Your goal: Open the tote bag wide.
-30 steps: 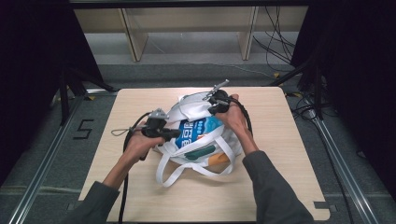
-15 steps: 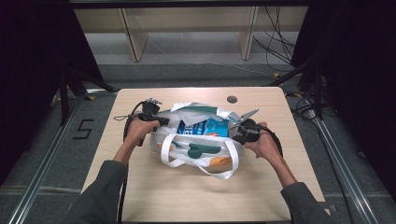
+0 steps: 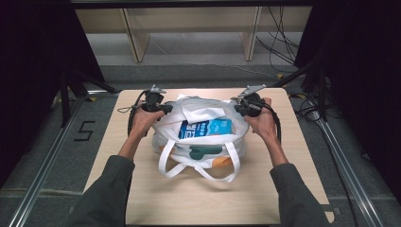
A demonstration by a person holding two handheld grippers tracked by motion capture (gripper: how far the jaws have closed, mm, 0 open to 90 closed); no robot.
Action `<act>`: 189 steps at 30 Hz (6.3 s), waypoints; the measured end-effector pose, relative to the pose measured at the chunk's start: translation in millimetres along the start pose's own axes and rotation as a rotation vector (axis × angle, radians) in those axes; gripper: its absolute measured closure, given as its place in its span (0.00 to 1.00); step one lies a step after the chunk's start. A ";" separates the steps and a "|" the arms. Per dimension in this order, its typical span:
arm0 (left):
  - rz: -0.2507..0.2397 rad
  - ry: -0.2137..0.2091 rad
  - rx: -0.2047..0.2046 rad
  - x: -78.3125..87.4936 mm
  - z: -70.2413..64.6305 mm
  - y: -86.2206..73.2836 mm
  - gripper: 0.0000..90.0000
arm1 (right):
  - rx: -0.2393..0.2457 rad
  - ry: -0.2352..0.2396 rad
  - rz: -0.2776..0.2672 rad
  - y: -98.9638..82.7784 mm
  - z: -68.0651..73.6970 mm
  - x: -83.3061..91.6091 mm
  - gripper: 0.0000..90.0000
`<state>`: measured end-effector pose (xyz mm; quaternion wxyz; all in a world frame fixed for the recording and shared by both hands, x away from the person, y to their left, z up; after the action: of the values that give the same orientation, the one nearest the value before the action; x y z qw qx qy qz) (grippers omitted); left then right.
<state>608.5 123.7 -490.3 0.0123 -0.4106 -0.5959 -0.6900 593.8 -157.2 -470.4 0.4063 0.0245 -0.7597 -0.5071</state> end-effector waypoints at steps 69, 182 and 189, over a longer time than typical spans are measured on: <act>0.012 -0.217 -0.081 34.9 -76.7 -22.5 0.88 | 0.037 0.185 0.021 19.6 82.9 -11.0 1.00; -0.169 -0.336 -0.016 121.3 -103.2 -55.4 0.77 | -0.057 0.141 -0.185 -28.1 64.7 100.6 0.80; -0.189 -0.336 -0.012 127.3 -104.2 -56.4 0.69 | -0.069 0.131 -0.183 -31.5 64.7 105.5 0.74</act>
<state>438.1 113.5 -457.2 -0.1547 -0.4622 -0.6215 -0.6134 469.9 -171.4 -442.8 0.4074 0.1128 -0.7082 -0.5654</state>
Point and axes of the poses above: each handheld gripper's, and its own axes: x roughly backward along the jaws, y roughly out of its top, z roughly to its left, the point moved 10 cm from there along -x, roughly forward along the jaws, and after that the axes turned 7 degrees about -z, right-handed, at the moved point
